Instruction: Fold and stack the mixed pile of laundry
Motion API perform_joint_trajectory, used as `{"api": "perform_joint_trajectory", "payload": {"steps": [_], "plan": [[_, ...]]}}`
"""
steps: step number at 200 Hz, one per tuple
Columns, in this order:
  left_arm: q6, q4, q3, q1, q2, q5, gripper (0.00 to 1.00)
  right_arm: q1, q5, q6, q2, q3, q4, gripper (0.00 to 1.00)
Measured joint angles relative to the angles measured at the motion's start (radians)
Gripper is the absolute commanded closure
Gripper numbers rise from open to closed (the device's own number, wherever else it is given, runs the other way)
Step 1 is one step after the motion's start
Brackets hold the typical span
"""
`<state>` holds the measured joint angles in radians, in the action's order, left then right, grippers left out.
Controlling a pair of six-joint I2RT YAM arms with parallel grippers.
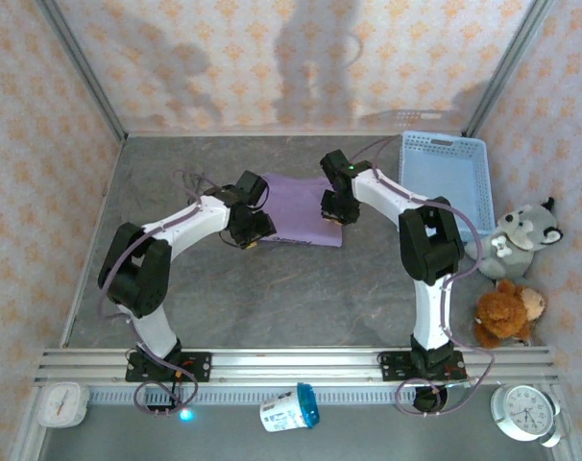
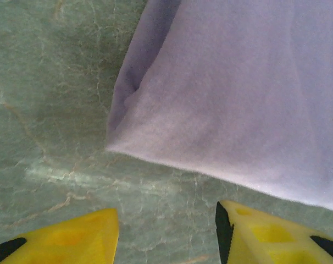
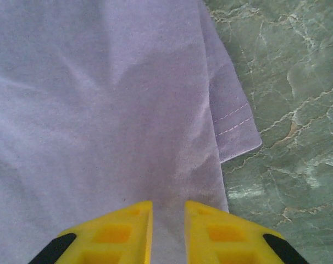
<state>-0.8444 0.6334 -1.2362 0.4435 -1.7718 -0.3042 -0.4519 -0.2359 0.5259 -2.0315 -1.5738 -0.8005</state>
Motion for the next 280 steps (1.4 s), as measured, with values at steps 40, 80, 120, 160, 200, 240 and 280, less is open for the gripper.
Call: {"api": "perform_joint_trajectory", "payload": {"steps": [40, 80, 120, 160, 200, 240, 280], "plan": [[-0.002, -0.003, -0.053, 0.000, -0.150, 0.031, 0.53, -0.035, 0.014, 0.016, 0.014, 0.137, 0.048, 0.79], [0.035, 0.069, -0.218, -0.016, -0.254, 0.086, 0.48, -0.127, -0.008, 0.057, 0.115, 0.256, 0.066, 0.73], [0.091, 0.122, -0.345, -0.045, -0.305, 0.132, 0.35, -0.160, -0.021, 0.108, 0.239, 0.310, 0.068, 0.35], [0.098, 0.124, -0.278, -0.042, -0.240, 0.129, 0.33, -0.073, 0.001, 0.158, 0.428, 0.394, 0.127, 0.18], [0.060, 0.101, -0.129, 0.006, -0.113, 0.095, 0.33, -0.031, -0.031, 0.225, 0.486, 0.571, 0.239, 0.15], [0.041, 0.080, -0.122, 0.095, -0.105, 0.072, 0.31, -0.027, -0.068, 0.285, 0.475, 0.667, 0.362, 0.36], [0.030, 0.078, -0.123, 0.103, -0.105, 0.065, 0.31, -0.027, -0.079, 0.312, 0.383, 0.655, 0.502, 0.51]]}}
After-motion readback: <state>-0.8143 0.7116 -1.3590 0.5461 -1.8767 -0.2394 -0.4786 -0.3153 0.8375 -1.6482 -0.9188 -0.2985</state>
